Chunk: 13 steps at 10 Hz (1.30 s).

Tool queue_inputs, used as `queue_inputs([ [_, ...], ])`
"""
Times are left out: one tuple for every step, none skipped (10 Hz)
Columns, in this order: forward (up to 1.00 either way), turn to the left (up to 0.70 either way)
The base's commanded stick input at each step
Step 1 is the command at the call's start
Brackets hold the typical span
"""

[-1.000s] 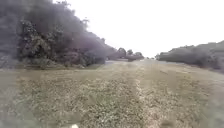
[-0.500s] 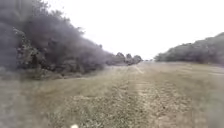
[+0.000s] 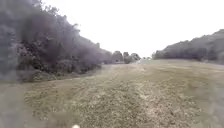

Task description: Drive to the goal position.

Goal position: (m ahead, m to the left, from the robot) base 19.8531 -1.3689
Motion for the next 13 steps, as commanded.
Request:
queue_inputs([
  [0.60,-0.11],
  [0.60,-0.11],
  [0.60,-0.11],
  [0.60,-0.11],
  [0.60,-0.11],
  [0.60,-0.11],
  [0.60,-0.11],
  [0.60,-0.11],
  [0.60,-0.11],
  [0.60,-0.11],
  [0.60,-0.11],
  [0.60,-0.11],
  [0.60,-0.11],
])
